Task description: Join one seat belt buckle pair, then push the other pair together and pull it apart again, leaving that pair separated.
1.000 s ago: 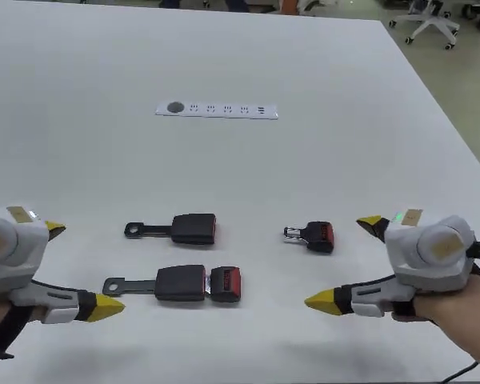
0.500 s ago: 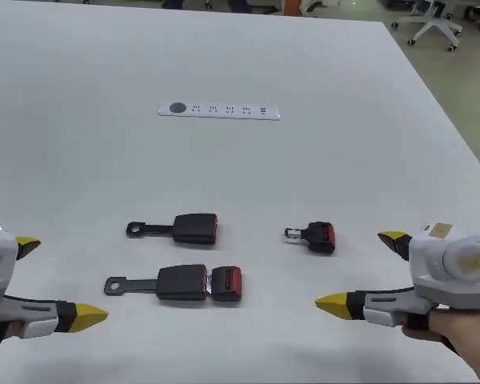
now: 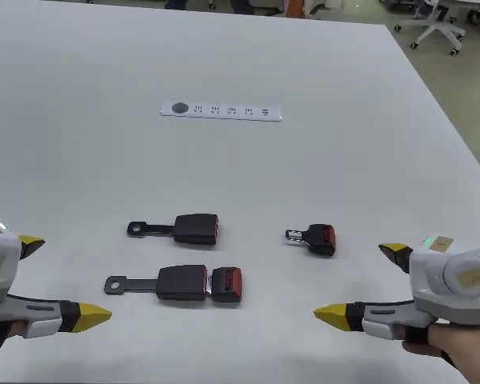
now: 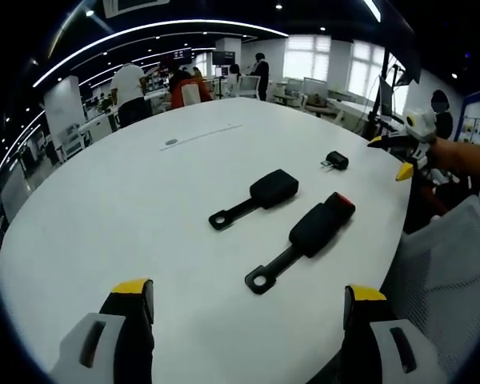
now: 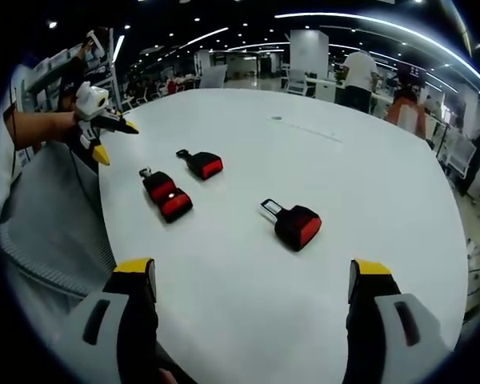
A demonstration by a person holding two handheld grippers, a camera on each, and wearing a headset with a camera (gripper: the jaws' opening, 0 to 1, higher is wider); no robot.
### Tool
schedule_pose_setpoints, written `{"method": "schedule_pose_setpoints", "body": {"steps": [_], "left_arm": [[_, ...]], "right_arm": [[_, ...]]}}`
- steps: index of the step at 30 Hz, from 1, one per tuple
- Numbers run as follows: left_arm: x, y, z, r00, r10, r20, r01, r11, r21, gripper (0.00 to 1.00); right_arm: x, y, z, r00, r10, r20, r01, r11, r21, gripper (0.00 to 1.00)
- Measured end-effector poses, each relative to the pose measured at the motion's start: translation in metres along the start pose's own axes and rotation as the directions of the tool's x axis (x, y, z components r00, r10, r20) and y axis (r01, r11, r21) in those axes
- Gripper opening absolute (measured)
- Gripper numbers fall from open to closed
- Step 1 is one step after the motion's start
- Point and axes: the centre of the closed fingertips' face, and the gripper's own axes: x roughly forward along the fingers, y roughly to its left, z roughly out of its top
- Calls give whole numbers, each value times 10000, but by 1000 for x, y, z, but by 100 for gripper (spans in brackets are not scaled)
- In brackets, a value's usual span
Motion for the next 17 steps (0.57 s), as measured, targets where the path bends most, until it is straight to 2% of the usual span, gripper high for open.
{"method": "schedule_pose_setpoints", "body": {"steps": [7,12,17], "left_arm": [[-1,-3,-3,9998,-190,-89,190,9998,60,100],[-1,-7,0,9999,-139,14,139,9998,139,100],[-4,-3,0,9999,-7,140,6,10000,93,100]], "right_arm": [[-3,-2,-4,9999,-159,-11,159,9998,82,100],[-1,2,0,9999,-108,18,109,9999,-56,100],[1,11,6,10000,-45,11,45,9997,-247,100]]}}
